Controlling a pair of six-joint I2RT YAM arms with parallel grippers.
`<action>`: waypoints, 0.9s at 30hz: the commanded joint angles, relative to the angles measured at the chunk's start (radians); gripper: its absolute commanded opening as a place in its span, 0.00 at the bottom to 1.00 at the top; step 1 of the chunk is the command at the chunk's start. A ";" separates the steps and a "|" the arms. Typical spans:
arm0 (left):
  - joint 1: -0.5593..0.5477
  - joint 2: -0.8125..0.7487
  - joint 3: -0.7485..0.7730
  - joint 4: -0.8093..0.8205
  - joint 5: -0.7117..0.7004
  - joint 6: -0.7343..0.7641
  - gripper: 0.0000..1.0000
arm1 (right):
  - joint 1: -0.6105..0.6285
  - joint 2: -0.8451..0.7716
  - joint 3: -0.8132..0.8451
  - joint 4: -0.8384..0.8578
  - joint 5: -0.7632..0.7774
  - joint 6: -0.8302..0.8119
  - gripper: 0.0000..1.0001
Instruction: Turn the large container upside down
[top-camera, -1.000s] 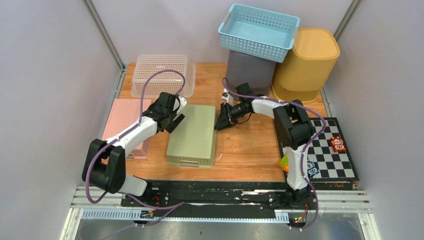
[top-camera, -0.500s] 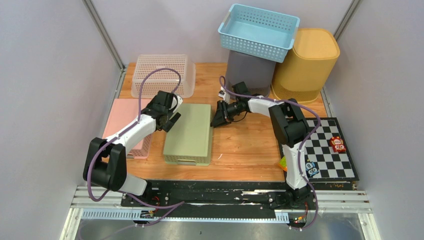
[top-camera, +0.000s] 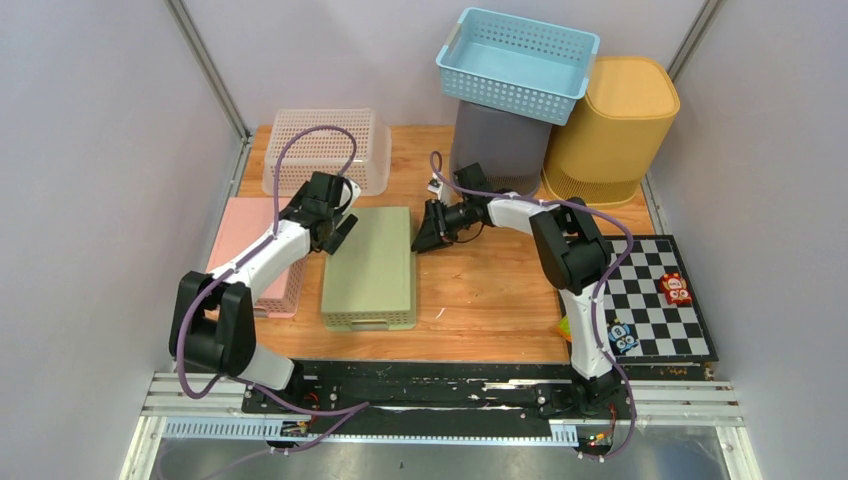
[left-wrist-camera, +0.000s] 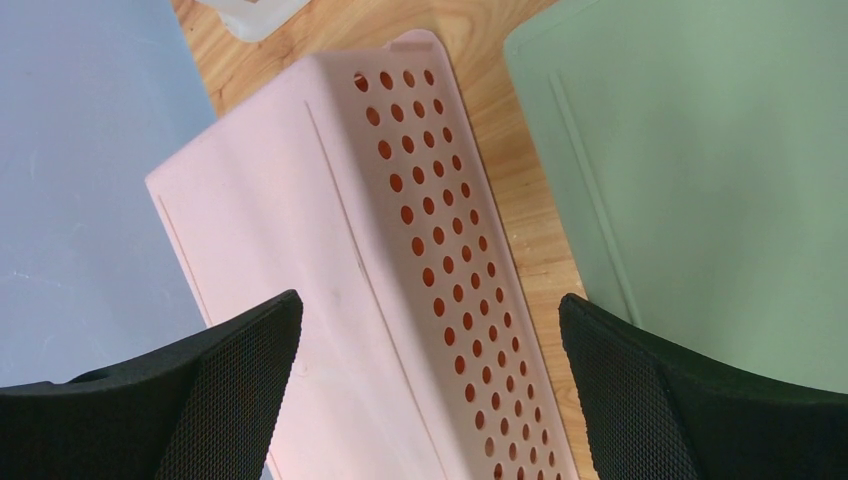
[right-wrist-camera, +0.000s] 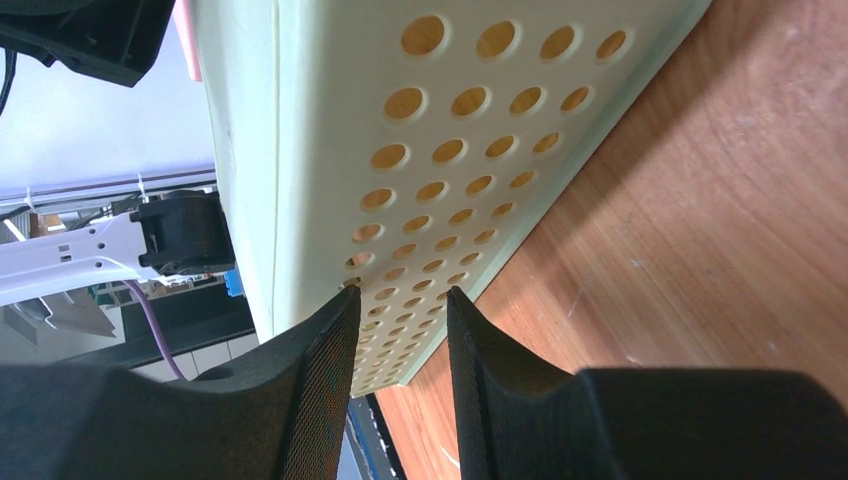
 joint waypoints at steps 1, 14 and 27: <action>0.009 0.034 0.019 -0.005 0.010 -0.010 1.00 | 0.032 0.026 0.022 0.021 0.006 0.027 0.41; 0.009 0.144 0.079 0.009 0.024 -0.036 1.00 | 0.021 -0.046 -0.008 -0.022 0.039 -0.027 0.41; 0.009 0.182 0.163 -0.030 0.068 -0.054 1.00 | 0.029 0.015 0.084 -0.028 0.037 -0.003 0.42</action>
